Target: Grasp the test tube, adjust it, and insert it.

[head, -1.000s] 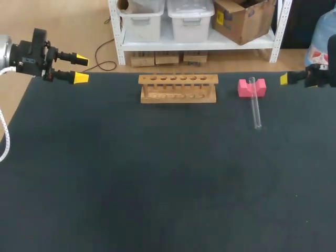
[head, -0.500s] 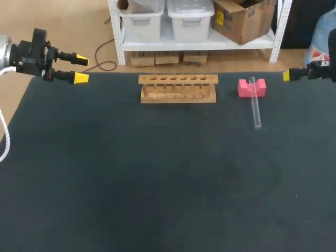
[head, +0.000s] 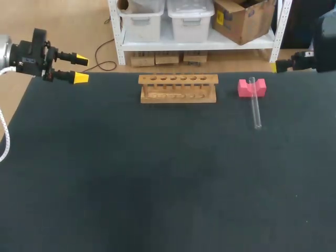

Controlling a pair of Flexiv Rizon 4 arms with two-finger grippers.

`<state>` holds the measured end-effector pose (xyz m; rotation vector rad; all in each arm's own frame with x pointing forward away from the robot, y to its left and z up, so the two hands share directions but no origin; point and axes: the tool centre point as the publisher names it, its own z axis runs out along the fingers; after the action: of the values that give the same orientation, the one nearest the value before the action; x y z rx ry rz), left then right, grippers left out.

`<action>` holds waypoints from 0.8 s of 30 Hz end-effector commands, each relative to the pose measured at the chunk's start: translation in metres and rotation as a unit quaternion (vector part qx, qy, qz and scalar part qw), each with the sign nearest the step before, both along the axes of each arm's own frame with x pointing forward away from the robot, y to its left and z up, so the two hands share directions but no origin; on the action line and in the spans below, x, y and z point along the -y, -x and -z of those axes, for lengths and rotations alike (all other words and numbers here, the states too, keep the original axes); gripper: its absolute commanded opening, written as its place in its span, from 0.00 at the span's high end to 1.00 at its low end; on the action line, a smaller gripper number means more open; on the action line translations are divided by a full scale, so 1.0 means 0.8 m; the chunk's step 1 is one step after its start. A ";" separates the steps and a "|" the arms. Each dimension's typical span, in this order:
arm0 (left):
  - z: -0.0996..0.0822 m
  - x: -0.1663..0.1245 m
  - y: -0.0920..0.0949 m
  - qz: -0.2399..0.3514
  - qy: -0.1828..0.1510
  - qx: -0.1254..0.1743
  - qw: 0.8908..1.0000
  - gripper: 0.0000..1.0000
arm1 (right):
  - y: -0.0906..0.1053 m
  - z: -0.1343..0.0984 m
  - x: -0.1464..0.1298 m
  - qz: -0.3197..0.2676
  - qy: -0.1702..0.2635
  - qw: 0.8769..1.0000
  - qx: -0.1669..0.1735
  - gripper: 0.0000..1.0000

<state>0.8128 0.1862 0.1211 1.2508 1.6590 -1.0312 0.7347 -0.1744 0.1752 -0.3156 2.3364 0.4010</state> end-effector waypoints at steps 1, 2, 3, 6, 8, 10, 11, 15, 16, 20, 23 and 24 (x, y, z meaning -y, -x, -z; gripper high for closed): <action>0.001 0.000 0.001 0.000 0.001 0.002 1.000 0.00 | -0.011 0.006 -0.012 0.108 0.102 0.989 0.018 0.00; 0.001 0.000 0.001 0.000 0.001 0.002 1.000 0.00 | -0.014 0.007 -0.013 0.111 0.101 0.988 0.019 0.00; 0.001 0.000 0.001 0.000 0.001 0.002 1.000 0.00 | -0.015 0.008 -0.015 0.112 0.101 0.988 0.019 0.00; 0.001 0.000 0.001 0.000 0.001 0.002 1.000 0.00 | -0.020 0.011 -0.020 0.115 0.101 0.988 0.020 0.00; 0.001 0.000 0.001 0.000 0.001 0.002 1.000 0.00 | -0.023 0.013 -0.022 0.117 0.103 0.988 0.020 0.00; 0.001 0.000 0.001 0.000 0.001 0.002 1.000 0.00 | -0.026 0.015 -0.024 0.119 0.104 0.987 0.021 0.00; 0.001 0.000 0.001 0.000 0.001 0.002 1.000 0.00 | -0.027 0.016 -0.025 0.121 0.105 0.987 0.021 0.00; 0.001 0.000 0.001 0.000 0.001 0.002 1.000 0.00 | -0.032 0.022 -0.026 0.126 0.109 0.986 0.022 0.00; 0.001 0.000 0.001 0.000 0.001 0.002 1.000 0.00 | -0.033 0.023 -0.027 0.126 0.110 0.986 0.023 0.00; 0.001 0.000 0.001 0.000 0.001 0.002 1.000 0.00 | -0.038 0.028 -0.026 0.128 0.111 0.985 0.025 0.00; 0.001 0.000 0.001 0.000 0.001 0.002 1.000 0.00 | -0.042 0.035 -0.025 0.129 0.112 0.985 0.025 0.00; 0.001 0.000 0.001 0.000 0.001 0.002 1.000 0.00 | -0.044 0.038 -0.024 0.129 0.112 0.985 0.025 0.00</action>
<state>0.8128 0.1862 0.1211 1.2507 1.6590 -1.0313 0.7659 -0.1584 0.1509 -0.2218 2.3416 0.2299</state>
